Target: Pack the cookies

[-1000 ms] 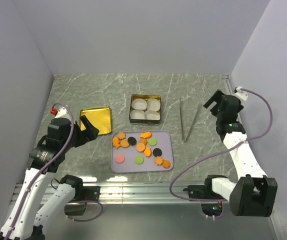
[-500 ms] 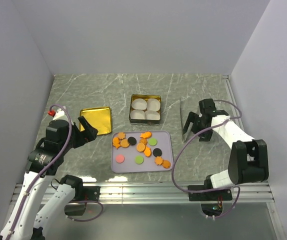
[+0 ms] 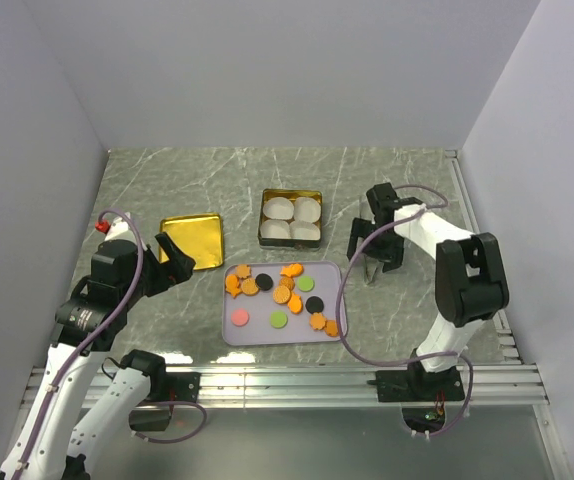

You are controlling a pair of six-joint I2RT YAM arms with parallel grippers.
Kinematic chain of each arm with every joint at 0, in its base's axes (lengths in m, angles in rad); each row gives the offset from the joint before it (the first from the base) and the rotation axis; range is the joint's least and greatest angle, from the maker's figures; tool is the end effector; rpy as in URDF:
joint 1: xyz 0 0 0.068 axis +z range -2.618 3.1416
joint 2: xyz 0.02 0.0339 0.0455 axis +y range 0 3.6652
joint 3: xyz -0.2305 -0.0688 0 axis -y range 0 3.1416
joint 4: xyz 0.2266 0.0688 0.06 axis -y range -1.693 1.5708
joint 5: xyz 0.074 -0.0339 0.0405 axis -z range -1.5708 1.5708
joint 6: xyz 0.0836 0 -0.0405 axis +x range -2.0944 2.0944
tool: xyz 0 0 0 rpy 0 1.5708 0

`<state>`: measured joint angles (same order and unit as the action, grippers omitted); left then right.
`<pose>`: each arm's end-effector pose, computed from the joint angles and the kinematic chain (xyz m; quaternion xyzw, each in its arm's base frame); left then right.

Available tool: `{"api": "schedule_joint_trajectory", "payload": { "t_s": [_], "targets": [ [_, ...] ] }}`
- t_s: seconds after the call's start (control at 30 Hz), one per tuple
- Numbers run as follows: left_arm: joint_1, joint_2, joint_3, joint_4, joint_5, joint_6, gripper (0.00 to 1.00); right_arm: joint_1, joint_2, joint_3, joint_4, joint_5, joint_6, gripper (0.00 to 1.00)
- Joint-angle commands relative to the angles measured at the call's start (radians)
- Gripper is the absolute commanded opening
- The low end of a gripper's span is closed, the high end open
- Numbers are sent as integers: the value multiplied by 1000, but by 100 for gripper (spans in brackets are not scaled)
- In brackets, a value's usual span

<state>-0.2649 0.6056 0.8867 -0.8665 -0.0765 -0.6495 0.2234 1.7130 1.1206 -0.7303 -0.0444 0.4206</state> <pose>0.1587 -0.0364 0.2783 -0.1860 0.8607 -0.1784 0.4390 0.3042 0.0729 0.1122 0.0949 0.9875 0.0600 0.1104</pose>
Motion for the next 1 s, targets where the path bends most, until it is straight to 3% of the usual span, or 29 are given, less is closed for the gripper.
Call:
{"api": "schedule_joint_trajectory", "payload": {
  "t_s": [0.0,0.17,0.4,0.7,0.97],
  "targets": [
    [4,-6,0,3,-17,-13,99,1,49,76,-34,66,-19,99],
    [4,-7,0,3,-22,-16,99,1,112,129,-38,124,-14,97],
    [4,6,0,3,-26,-19,99,-4,125,122,0,146,-2,76],
    [4,6,-2,1,-22,-16,99,-6,100,4,74,112,9,65],
    [4,8,-2,4,-13,-10,99,-4,51,50,22,146,-9,53]
  ]
}}
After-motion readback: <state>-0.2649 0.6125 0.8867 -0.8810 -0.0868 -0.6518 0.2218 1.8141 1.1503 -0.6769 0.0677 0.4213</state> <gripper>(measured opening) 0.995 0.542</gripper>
